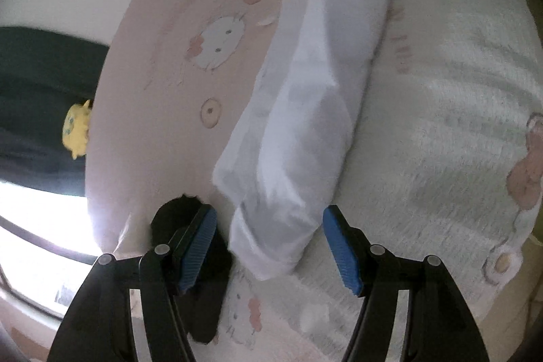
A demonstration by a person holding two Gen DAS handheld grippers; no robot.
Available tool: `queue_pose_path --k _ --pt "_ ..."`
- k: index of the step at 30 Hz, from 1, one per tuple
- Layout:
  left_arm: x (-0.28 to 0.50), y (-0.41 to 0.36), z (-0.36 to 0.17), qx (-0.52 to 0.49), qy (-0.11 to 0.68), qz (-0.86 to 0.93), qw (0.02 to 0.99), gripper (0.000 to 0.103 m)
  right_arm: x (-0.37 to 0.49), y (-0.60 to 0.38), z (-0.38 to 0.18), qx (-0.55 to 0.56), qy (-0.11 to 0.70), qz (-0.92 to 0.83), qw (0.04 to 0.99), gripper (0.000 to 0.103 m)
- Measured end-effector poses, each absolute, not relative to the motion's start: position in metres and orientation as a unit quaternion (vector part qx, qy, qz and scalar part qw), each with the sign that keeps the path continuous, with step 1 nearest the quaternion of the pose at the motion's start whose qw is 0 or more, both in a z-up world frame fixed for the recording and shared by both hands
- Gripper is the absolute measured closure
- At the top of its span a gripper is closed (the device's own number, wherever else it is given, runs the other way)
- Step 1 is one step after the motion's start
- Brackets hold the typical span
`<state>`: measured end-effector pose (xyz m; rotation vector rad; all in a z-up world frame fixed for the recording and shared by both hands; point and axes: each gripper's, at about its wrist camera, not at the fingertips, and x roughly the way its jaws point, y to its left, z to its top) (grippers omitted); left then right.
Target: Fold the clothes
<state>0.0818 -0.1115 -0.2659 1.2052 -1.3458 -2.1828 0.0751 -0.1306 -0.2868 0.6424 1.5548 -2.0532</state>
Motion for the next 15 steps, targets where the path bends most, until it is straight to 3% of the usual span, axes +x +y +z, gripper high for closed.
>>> queue_pose_path --k 6,15 --pt "0.074 -0.106 -0.286 0.408 -0.505 -0.754 0.102 0.040 0.089 -0.139 -0.301 0.112 0.681 -0.671 0.271 0.026" --pt "0.054 -0.117 -0.288 0.412 -0.505 -0.754 0.077 0.039 0.068 -0.143 -0.312 0.081 0.719 -0.622 0.301 0.026"
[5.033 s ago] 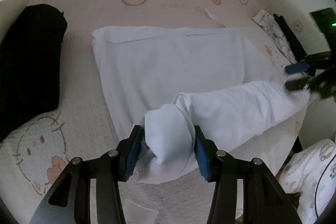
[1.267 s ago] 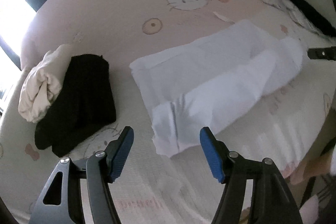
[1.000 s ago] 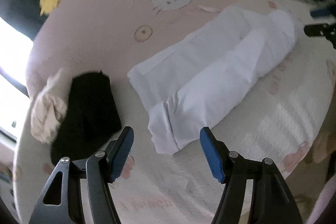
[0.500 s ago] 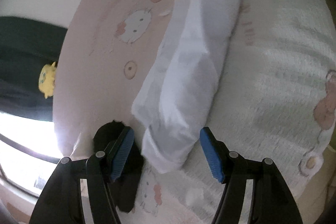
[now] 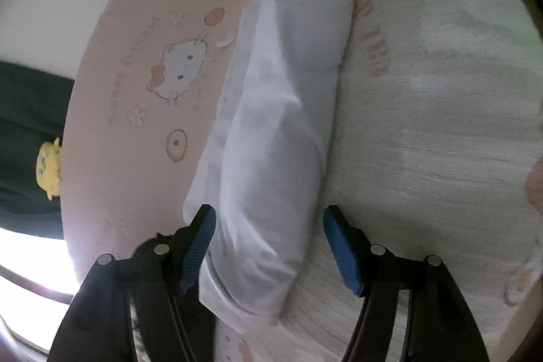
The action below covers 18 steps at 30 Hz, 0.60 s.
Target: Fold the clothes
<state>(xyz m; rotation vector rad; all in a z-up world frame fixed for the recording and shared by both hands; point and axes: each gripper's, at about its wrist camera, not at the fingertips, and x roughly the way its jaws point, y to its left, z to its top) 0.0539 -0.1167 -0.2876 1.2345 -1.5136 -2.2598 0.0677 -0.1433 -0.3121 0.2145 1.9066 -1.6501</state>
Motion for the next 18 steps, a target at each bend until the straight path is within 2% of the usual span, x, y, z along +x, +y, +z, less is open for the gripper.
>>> queue_pose_path --k 3,5,10,11,12,14,15,18 --pt "0.039 -0.123 -0.290 0.410 -0.518 -0.746 0.088 0.038 0.056 -0.153 -0.312 0.083 0.713 -0.629 0.298 0.026" --pt "0.033 -0.130 -0.288 0.409 -0.520 -0.745 0.085 0.033 0.048 -0.158 -0.314 0.075 0.712 -0.633 0.295 0.026" --pt "0.036 -0.136 -0.288 0.420 -0.491 -0.758 0.090 0.034 0.048 -0.159 -0.317 0.065 0.714 -0.632 0.294 0.027" --pt "0.036 -0.135 -0.289 0.421 -0.488 -0.758 0.094 0.037 0.050 -0.159 -0.318 0.069 0.716 -0.629 0.295 0.033" --pt "0.037 -0.134 -0.290 0.424 -0.485 -0.759 0.092 0.039 0.053 -0.160 -0.320 0.074 0.719 -0.624 0.298 0.045" --pt "0.039 -0.132 -0.293 0.427 -0.479 -0.762 0.087 0.057 0.056 -0.159 -0.323 0.082 0.720 -0.619 0.302 0.055" --pt "0.040 -0.131 -0.294 0.426 -0.475 -0.765 0.089 0.060 0.058 -0.159 -0.324 0.085 0.719 -0.620 0.303 0.062" --pt "0.042 -0.133 -0.295 0.423 -0.449 -0.781 0.094 0.065 0.058 -0.157 -0.322 0.098 0.701 -0.634 0.312 0.067"
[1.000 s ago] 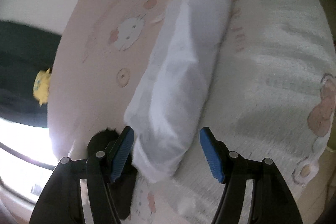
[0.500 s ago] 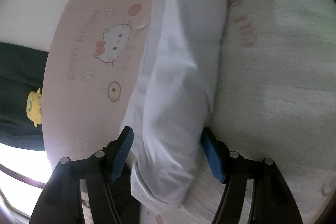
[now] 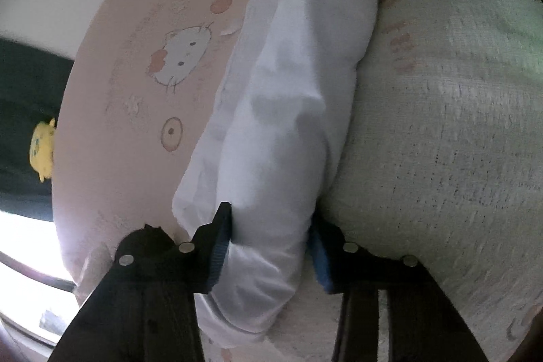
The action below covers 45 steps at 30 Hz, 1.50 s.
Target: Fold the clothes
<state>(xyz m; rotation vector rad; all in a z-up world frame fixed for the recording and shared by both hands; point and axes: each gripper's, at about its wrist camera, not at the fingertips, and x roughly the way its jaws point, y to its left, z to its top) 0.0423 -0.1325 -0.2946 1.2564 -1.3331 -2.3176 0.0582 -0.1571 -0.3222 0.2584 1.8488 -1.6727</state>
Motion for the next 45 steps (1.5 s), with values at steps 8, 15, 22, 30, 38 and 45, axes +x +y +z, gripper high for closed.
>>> queue_pose_path --k 8,15,22,30,38,45 --pt "0.022 -0.150 -0.278 0.466 -0.263 -0.833 0.141 0.069 0.023 -0.155 -0.293 0.220 0.561 -0.715 0.353 0.068" --pt "0.011 -0.161 -0.255 0.495 -0.204 -0.835 0.130 0.075 0.033 -0.158 -0.282 0.244 0.547 -0.720 0.349 0.078" --pt "0.031 -0.151 -0.239 0.516 -0.174 -0.831 0.109 0.077 0.045 -0.138 -0.267 0.252 0.518 -0.739 0.350 0.082" --pt "0.067 -0.127 -0.250 0.516 -0.254 -0.814 0.079 0.077 0.092 -0.121 -0.263 0.282 0.525 -0.719 0.359 0.082" --pt "0.071 -0.128 -0.247 0.535 -0.271 -0.798 0.061 0.077 0.105 -0.116 -0.259 0.307 0.495 -0.731 0.356 0.081" --pt "0.053 -0.139 -0.256 0.548 -0.260 -0.793 0.057 0.077 0.092 -0.126 -0.267 0.320 0.507 -0.708 0.372 0.079"
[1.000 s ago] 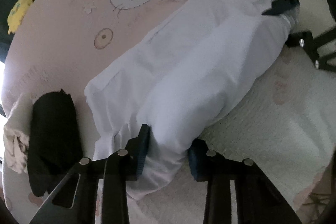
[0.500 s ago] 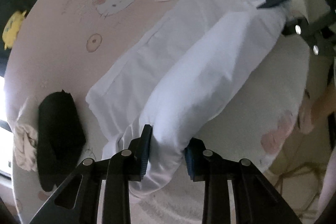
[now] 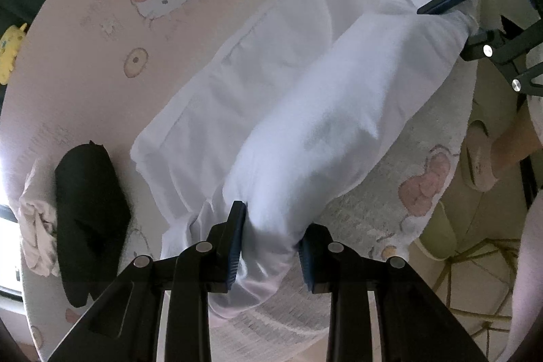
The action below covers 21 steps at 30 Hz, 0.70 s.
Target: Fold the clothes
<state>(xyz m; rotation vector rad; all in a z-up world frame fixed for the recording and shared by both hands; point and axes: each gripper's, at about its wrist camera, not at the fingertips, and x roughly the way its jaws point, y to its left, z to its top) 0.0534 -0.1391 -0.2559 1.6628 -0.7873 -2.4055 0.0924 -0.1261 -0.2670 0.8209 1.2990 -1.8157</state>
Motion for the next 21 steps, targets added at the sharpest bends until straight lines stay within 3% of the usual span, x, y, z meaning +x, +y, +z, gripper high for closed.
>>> queue_pose_path --k 8,21 --pt "0.053 -0.144 -0.256 0.551 -0.239 -0.799 0.033 0.076 0.070 -0.133 -0.270 0.365 0.474 -0.698 0.394 0.074" --pt "0.022 -0.180 -0.237 0.612 -0.099 -0.784 -0.004 0.076 0.029 -0.139 -0.258 0.494 0.369 -0.672 0.410 0.074"
